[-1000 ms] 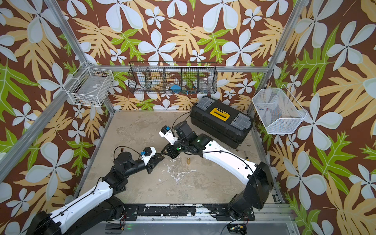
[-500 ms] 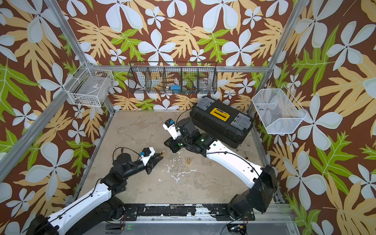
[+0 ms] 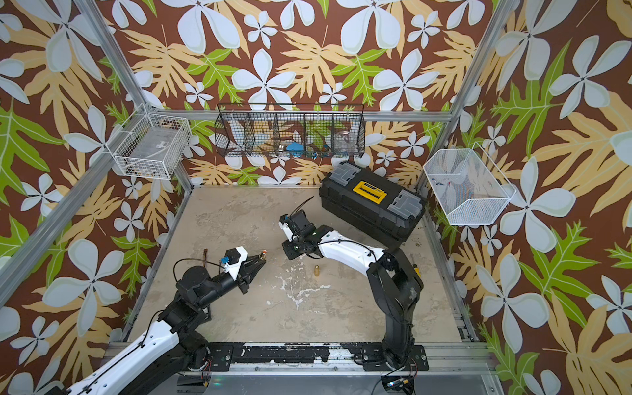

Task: Open the lipstick cap
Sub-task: Place the cover at the center of the board.

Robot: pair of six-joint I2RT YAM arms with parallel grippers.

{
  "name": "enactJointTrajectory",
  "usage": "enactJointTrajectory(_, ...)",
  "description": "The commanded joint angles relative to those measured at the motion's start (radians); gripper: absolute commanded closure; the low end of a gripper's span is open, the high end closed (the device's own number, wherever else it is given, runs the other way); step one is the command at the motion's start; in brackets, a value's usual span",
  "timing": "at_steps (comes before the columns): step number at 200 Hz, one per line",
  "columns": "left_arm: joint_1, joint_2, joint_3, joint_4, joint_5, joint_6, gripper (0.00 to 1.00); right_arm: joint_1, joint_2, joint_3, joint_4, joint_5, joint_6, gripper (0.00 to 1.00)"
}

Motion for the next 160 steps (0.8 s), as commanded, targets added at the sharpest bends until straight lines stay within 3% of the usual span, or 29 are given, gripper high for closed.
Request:
enactJointTrajectory(1, 0.0, -0.019, 0.01, -0.015, -0.005, -0.007, 0.91, 0.003, 0.041, 0.01, 0.059, 0.032, 0.027, 0.83)
enactJointTrajectory(98, 0.0, -0.074, -0.018, -0.017, -0.037, 0.003, 0.91, 0.002, 0.21, 0.078, 0.092, 0.066, 0.029, 0.82)
enactJointTrajectory(160, 0.0, -0.08, -0.022, -0.017, -0.042, 0.012, 0.91, 0.009, 0.246, 0.107, 0.072, 0.083, 0.012, 0.79)
